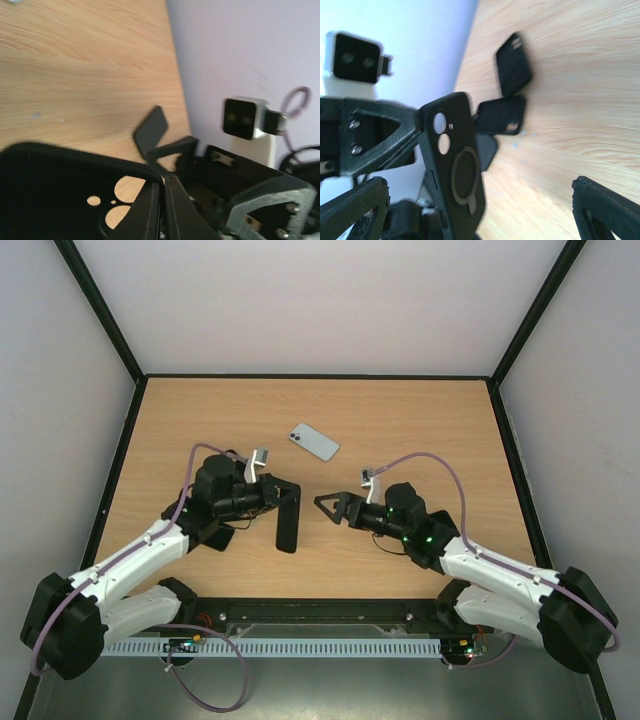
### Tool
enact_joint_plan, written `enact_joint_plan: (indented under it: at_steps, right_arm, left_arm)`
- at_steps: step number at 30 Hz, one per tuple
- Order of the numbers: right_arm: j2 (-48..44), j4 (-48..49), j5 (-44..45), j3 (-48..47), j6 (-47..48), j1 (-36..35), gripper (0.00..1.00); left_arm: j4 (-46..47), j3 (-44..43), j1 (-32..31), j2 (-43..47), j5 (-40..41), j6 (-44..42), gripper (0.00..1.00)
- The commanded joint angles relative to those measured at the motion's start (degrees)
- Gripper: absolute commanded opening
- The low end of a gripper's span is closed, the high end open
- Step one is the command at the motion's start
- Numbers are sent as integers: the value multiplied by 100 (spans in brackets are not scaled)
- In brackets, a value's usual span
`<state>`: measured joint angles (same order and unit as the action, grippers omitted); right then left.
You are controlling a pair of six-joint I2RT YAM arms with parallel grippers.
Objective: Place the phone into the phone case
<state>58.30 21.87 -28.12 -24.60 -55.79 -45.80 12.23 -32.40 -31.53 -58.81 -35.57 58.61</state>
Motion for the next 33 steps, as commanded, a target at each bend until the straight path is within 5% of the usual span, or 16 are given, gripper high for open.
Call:
enact_joint_plan:
  at_steps: [1,10,22,33]
  right_arm:
    - [-511,-2236,1776,-477,-261,-28,97]
    - [-312,-5809,4798,-1566,-1662,95,99]
    - [1198,-6938,4852,-1534,-2365,1604,89]
    - [1281,-6685,4605,-1310,-2834,2085,87]
  left_arm:
    - [-1901,-737,-18,-318,1330,-1143,3]
    - [-1987,-763,-106,-1254,2115,-1056,3]
    - [-855,-660,-597,-2534,1716,-540,5]
    - [-1945,-664,-558,-1853,2575,-1036,70]
